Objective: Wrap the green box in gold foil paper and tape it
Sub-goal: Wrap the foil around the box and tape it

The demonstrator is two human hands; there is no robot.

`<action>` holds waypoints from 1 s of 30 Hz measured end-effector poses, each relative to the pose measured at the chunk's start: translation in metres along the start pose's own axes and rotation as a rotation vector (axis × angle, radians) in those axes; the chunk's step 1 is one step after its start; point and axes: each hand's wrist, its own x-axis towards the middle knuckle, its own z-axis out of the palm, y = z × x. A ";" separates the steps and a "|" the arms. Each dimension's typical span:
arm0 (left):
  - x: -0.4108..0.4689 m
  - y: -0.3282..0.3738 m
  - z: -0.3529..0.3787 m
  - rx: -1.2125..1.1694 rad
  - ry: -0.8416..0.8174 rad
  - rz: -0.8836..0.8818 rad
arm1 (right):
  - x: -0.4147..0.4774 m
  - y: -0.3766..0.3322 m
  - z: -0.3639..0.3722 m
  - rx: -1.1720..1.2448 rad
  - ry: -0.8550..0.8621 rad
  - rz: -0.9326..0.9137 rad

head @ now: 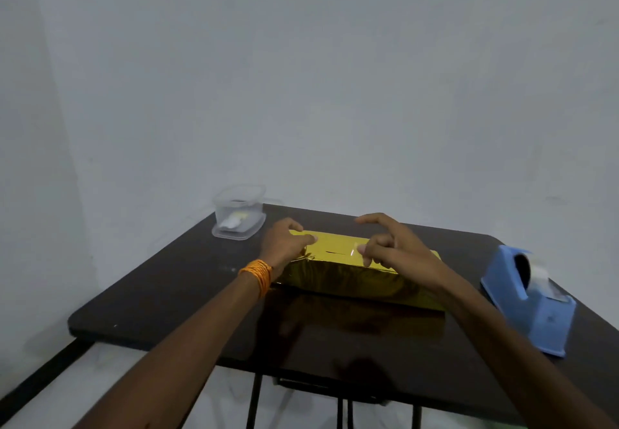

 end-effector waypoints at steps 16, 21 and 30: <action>0.002 -0.026 -0.002 -0.433 -0.213 -0.205 | 0.084 0.009 0.031 -0.106 -0.202 0.087; 0.001 -0.024 -0.002 -0.430 -0.207 -0.202 | 0.098 0.006 0.037 -0.194 -0.282 0.107; 0.003 -0.026 -0.001 -0.424 -0.207 -0.199 | 0.117 0.007 0.044 -0.409 -0.409 0.124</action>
